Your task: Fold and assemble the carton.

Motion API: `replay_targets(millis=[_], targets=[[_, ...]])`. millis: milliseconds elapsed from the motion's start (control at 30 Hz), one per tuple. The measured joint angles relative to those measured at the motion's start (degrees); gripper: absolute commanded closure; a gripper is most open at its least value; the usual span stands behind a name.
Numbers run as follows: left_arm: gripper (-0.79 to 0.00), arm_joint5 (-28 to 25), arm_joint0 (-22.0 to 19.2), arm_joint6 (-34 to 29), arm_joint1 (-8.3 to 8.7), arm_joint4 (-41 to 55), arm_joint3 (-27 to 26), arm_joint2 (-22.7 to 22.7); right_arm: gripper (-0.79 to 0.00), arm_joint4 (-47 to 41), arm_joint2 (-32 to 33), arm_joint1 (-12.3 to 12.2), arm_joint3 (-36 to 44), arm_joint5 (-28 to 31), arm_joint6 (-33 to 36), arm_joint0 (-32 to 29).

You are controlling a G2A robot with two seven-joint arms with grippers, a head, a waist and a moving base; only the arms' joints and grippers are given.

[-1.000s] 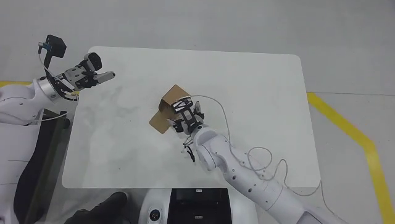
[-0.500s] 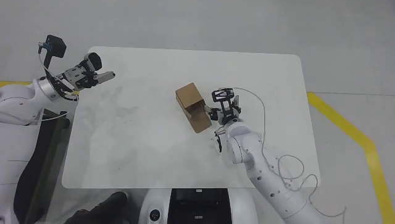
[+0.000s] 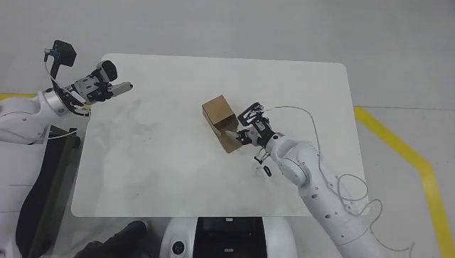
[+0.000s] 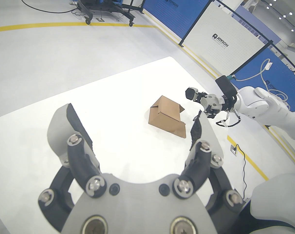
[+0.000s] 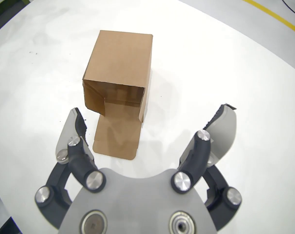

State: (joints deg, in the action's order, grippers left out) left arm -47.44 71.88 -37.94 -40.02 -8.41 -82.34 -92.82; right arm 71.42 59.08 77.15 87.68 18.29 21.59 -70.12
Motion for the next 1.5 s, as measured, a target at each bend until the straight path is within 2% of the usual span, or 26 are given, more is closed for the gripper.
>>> replay_targets(millis=[200, 267, 433, 533, 567, 600, 633, 767, 867, 900, 967, 1133, 1233, 1400, 1500], targets=[[-0.785, 0.0, 0.0, 0.0, 0.0, 0.0, 0.0, 0.0, -0.72, -3.6, 0.2, 0.0, -7.1, 8.5, -3.0, 3.8], [-0.785, 0.0, 0.0, 0.0, 0.0, 0.0, 0.0, 0.0, -0.686, -4.2, -0.5, 0.2, -9.6, 9.9, -4.0, 5.1], [-0.785, 0.0, 0.0, 0.0, 0.0, 0.0, 0.0, 0.0, -0.714, -3.7, -2.6, 0.9, -14.4, 9.7, -7.8, 7.8], [-0.785, 0.0, 0.0, 0.0, 0.0, 0.0, 0.0, 0.0, -0.696, -2.7, -4.4, 1.5, -17.1, 9.5, -9.7, 9.6], [-0.785, 0.0, 0.0, 0.0, 0.0, 0.0, 0.0, 0.0, -0.637, -2.4, -5.2, 1.7, -18.3, 9.4, -10.1, 10.4], [-0.785, 0.0, 0.0, 0.0, 0.0, 0.0, 0.0, 0.0, -0.471, -2.2, -5.8, 1.9, -19.1, 9.2, -10.5, 10.9], [-0.785, 0.0, 0.0, 0.0, 0.0, 0.0, 0.0, 0.0, -0.391, -2.2, -6.4, 2.2, -19.8, 9.1, -10.8, 11.5], [-0.785, 0.0, 0.0, 0.0, 0.0, 0.0, 0.0, 0.0, -0.277, -1.9, -8.4, 3.0, -22.5, 8.9, -13.6, 13.4], [-0.785, 0.0, 0.0, 0.0, 0.0, 0.0, 0.0, 0.0, -0.24, -2.0, -8.9, 3.4, -24.2, 9.0, -15.7, 14.2], [-0.785, 0.0, 0.0, 0.0, 0.0, 0.0, 0.0, 0.0, -0.182, -2.1, -9.0, 3.5, -24.7, 9.0, -16.1, 14.4], [-0.785, 0.0, 0.0, 0.0, 0.0, 0.0, 0.0, 0.0, 0.0, -2.6, -9.1, 3.6, -25.7, 9.2, -17.0, 14.9], [-0.785, 0.0, 0.0, 0.0, 0.0, 0.0, 0.0, 0.0, 0.0, -4.4, -8.3, 3.5, -25.4, 12.1, -19.3, 14.6], [-0.785, 0.0, 0.0, 0.0, 0.0, 0.0, 0.0, 0.0, 0.0, -5.1, -7.3, 3.0, -23.5, 15.7, -18.9, 14.2], [-0.785, 0.0, 0.0, 0.0, 0.0, 0.0, 0.0, 0.0, 0.0, -6.1, -4.4, 1.3, -16.7, 25.3, -13.6, 12.9], [-0.785, 0.0, 0.0, 0.0, 0.0, 0.0, 0.0, 0.0, 0.0, -10.5, -2.2, 0.2, -13.0, 30.8, -7.6, 11.7]])
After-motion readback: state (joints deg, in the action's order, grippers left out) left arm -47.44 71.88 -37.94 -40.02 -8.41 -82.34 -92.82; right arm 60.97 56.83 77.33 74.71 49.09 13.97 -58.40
